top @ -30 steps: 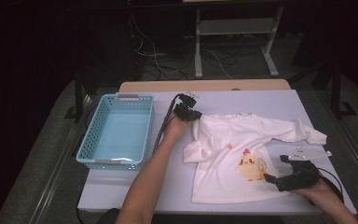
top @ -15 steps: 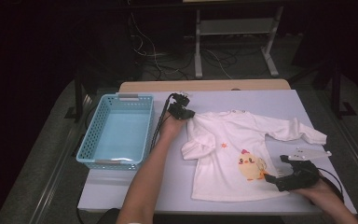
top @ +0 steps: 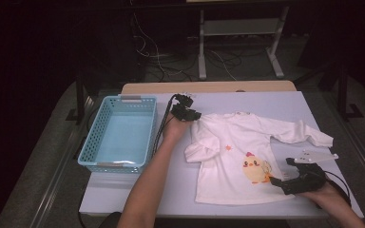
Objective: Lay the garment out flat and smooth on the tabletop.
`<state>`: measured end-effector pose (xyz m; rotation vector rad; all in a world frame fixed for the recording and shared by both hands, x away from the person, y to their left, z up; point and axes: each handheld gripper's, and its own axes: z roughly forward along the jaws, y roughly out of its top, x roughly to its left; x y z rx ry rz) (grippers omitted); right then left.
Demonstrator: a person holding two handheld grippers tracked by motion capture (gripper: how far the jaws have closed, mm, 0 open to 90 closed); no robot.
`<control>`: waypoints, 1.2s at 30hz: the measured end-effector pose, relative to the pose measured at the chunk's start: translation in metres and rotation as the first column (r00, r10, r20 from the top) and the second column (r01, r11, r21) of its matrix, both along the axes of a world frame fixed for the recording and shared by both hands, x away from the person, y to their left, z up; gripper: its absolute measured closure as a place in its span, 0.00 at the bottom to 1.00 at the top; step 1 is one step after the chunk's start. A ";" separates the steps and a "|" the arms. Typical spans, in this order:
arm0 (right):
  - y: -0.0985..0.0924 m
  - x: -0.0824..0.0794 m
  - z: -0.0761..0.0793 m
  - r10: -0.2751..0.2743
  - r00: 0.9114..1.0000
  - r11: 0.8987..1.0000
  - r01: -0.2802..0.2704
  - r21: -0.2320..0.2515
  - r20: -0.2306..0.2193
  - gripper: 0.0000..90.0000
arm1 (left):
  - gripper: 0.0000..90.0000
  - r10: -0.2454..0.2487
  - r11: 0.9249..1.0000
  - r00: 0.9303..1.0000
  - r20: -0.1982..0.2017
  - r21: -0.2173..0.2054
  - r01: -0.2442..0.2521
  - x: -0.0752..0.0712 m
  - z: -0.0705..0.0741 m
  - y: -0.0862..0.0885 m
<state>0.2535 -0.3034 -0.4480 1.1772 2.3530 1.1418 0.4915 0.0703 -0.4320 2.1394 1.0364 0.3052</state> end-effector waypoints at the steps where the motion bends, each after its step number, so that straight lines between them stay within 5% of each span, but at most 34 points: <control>1: 0.000 0.000 0.000 0.000 1.000 1.000 0.000 0.000 0.000 0.00 | 0.67 0.004 1.000 1.000 0.003 0.000 -0.004 -0.002 0.003 0.000; 6: 0.000 0.000 0.000 0.000 1.000 1.000 0.000 -0.001 0.001 0.00 | 0.60 0.004 0.999 1.000 0.009 -0.035 -0.003 -0.017 0.011 0.002; 14: 0.001 0.000 0.001 0.002 1.000 1.000 -0.002 -0.004 0.002 0.00 | 0.53 -0.037 0.999 0.999 0.010 -0.022 0.037 -0.043 0.013 -0.001; 20: 0.001 0.000 0.000 0.006 1.000 1.000 -0.006 -0.006 -0.003 0.00 | 0.54 -0.068 0.997 0.998 0.013 -0.021 0.069 -0.063 0.014 0.000; 24: 0.001 0.000 0.000 0.005 1.000 1.000 -0.005 -0.004 -0.001 0.00 | 0.58 -0.084 0.995 0.996 0.001 -0.056 0.084 -0.077 0.015 0.003; 30: 0.001 0.000 0.000 0.007 1.000 1.000 -0.007 -0.004 -0.001 0.00 | 0.61 -0.130 0.991 0.992 -0.005 -0.040 0.130 -0.100 0.012 0.006; 36: 0.002 0.000 0.000 0.008 1.000 1.000 -0.008 -0.007 -0.003 0.00 | 0.62 -0.120 0.992 0.993 0.001 -0.036 0.120 -0.113 0.009 0.016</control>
